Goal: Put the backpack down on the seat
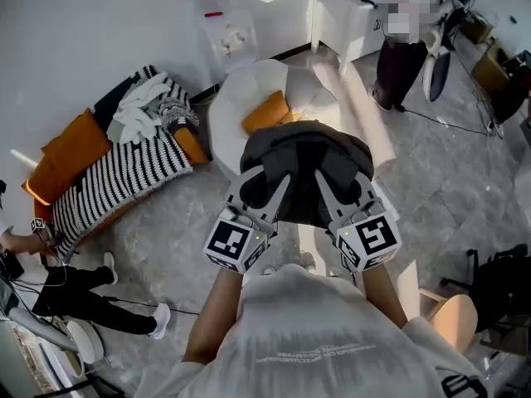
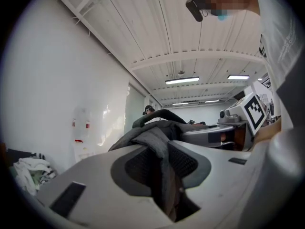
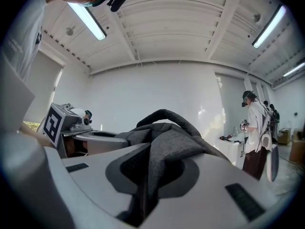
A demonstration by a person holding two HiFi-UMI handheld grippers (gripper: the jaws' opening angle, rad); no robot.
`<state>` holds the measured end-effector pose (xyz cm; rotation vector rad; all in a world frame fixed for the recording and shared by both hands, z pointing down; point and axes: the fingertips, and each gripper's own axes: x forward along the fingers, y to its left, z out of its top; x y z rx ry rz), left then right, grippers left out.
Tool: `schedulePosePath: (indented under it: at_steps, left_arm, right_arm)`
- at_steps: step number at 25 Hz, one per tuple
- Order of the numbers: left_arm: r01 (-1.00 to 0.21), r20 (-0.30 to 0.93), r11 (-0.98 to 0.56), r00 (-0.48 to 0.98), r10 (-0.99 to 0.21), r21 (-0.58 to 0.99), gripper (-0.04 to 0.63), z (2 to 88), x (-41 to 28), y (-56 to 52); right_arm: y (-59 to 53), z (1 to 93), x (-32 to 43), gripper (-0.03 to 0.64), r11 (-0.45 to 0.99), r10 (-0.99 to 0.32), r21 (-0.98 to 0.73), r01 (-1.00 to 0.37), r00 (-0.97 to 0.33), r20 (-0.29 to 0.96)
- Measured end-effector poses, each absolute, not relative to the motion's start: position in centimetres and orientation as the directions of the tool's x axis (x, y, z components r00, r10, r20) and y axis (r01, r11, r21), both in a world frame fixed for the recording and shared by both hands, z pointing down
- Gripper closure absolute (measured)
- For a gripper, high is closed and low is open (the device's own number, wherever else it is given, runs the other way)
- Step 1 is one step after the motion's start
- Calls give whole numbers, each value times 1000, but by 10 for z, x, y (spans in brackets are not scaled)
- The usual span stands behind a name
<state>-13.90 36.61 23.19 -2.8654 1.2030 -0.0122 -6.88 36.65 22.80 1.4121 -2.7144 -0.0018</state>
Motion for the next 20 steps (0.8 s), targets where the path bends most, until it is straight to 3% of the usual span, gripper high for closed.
schedulePosePath:
  at_steps: [20]
  left_arm:
    - [-706, 16, -705, 707, -707, 72, 479, 264, -65, 393]
  right_arm:
    - [391, 255, 6, 578, 599, -796, -16, -801, -597, 100]
